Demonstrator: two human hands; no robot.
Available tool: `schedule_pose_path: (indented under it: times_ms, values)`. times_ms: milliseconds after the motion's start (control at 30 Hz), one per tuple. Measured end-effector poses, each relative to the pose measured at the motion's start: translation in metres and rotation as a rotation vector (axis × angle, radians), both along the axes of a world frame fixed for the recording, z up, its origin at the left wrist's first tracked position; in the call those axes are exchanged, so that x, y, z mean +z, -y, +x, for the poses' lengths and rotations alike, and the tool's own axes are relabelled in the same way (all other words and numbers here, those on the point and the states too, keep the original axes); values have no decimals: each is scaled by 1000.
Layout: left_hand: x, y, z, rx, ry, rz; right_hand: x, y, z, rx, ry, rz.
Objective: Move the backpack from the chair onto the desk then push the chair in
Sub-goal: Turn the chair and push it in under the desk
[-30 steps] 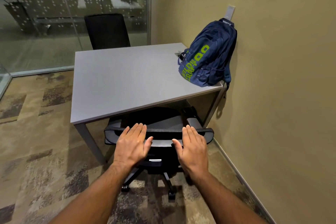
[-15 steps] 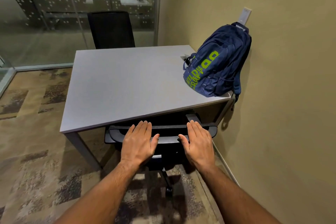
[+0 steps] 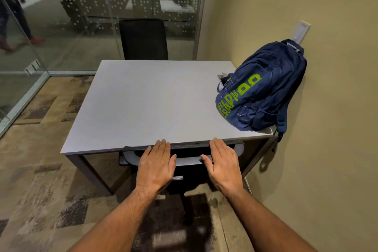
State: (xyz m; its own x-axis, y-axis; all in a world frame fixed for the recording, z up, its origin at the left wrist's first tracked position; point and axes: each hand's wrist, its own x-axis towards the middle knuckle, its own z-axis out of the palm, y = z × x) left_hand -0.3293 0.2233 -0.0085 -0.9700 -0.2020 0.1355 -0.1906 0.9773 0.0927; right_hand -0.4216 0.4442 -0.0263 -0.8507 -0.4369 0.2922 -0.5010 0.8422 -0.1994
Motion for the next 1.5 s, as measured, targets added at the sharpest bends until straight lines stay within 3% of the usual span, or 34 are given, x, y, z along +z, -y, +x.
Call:
schedule_pose_path:
  times_ms: [500, 900, 1267, 1500]
  values:
    - [0, -8, -63, 76, -65, -19, 4, 0, -73, 64, 61, 31]
    - [-10, 4, -77, 58, -196, 13, 2, 9, -81, 87, -1, -18]
    - [6, 11, -75, 5, -18, 16, 17, 13, -103, 180, 97, 178]
    - [19, 16, -77, -73, 109, 45, 11, 9, -109, 185, 165, 191]
